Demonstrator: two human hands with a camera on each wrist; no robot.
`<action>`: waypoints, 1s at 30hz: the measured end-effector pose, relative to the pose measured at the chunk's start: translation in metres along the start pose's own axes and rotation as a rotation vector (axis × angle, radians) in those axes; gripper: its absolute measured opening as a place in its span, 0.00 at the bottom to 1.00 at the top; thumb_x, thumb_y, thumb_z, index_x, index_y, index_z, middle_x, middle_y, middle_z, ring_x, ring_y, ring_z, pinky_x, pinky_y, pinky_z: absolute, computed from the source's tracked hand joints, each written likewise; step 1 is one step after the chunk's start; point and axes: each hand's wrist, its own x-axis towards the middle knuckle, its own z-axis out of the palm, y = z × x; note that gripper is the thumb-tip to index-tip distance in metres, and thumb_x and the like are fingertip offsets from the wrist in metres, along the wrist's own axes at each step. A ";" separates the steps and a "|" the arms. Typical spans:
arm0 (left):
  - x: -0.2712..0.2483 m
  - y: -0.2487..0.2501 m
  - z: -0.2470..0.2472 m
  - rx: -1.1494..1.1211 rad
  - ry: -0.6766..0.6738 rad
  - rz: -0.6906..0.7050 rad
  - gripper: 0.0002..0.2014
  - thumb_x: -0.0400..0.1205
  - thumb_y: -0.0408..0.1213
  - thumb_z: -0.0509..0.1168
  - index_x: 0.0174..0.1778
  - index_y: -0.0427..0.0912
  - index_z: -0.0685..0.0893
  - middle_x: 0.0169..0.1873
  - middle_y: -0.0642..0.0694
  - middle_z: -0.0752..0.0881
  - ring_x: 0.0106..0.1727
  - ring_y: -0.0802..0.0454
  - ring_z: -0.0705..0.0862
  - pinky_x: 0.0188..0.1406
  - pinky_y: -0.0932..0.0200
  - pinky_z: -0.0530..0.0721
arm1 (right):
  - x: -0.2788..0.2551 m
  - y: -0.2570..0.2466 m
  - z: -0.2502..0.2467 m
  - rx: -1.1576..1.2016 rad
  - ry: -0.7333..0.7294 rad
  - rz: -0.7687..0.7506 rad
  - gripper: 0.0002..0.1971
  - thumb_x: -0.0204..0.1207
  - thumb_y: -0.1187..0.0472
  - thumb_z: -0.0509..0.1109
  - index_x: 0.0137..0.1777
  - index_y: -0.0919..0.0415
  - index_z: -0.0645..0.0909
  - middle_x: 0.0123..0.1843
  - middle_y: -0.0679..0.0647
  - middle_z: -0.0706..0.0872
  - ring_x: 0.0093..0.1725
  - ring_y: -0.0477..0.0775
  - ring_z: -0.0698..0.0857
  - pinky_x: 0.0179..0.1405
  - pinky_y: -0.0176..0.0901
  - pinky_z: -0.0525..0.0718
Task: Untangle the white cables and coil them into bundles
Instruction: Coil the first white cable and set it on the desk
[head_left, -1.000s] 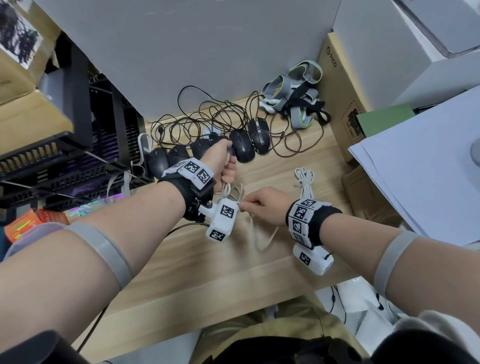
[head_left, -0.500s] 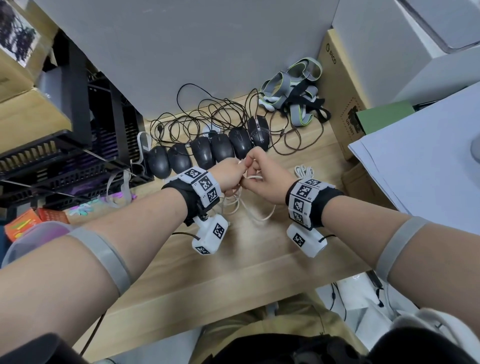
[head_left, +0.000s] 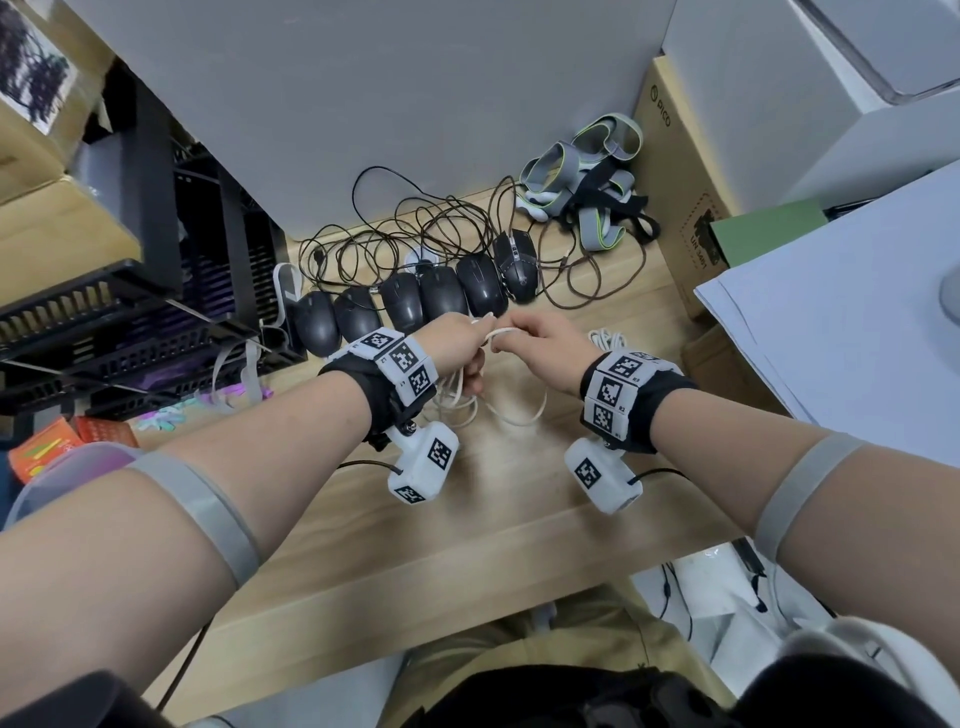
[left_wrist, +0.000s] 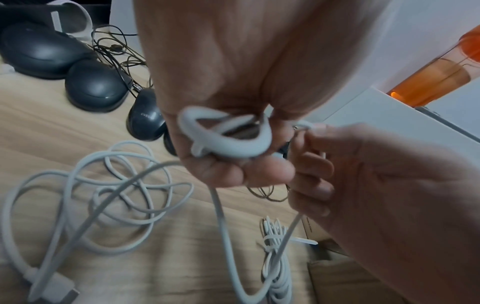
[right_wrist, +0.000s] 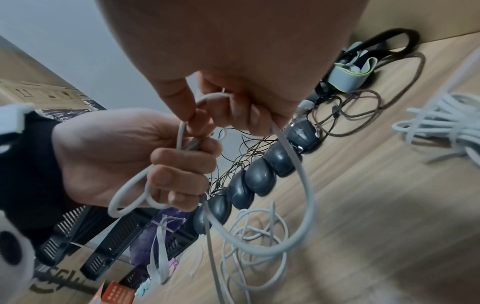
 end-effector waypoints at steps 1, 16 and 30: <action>-0.001 0.001 0.002 -0.042 0.003 0.012 0.22 0.92 0.46 0.52 0.40 0.33 0.75 0.15 0.43 0.75 0.17 0.45 0.80 0.22 0.58 0.79 | 0.001 -0.001 0.001 0.009 -0.048 -0.012 0.09 0.78 0.67 0.66 0.38 0.67 0.84 0.35 0.52 0.85 0.40 0.44 0.83 0.52 0.41 0.79; -0.011 0.010 0.005 0.063 0.129 0.157 0.21 0.91 0.46 0.54 0.35 0.38 0.76 0.15 0.46 0.75 0.14 0.48 0.73 0.16 0.63 0.70 | 0.011 0.000 0.012 -0.182 -0.020 -0.026 0.14 0.78 0.72 0.55 0.62 0.64 0.60 0.40 0.56 0.80 0.40 0.58 0.82 0.43 0.54 0.80; -0.021 0.009 0.006 0.042 -0.083 -0.031 0.24 0.88 0.59 0.52 0.30 0.48 0.65 0.20 0.51 0.62 0.18 0.55 0.56 0.18 0.68 0.55 | 0.020 0.010 -0.007 -0.182 0.102 0.064 0.04 0.86 0.60 0.55 0.55 0.59 0.69 0.42 0.47 0.73 0.38 0.42 0.71 0.41 0.43 0.69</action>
